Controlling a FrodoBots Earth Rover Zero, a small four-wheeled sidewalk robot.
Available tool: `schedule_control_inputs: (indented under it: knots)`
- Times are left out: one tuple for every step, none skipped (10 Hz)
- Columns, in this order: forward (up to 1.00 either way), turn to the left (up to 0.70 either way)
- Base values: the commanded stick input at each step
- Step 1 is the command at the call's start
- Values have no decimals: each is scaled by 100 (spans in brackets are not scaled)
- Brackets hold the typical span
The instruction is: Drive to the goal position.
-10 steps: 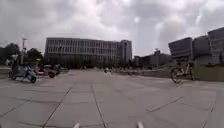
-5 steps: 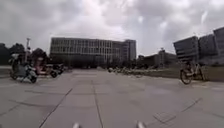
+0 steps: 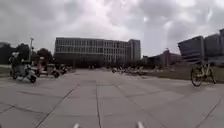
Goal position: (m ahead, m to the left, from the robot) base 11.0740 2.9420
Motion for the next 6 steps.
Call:
schedule_control_inputs:
  knots:
    - [60,15]
    - [60,15]
    - [60,15]
    - [60,15]
    - [60,13]
    - [60,8]
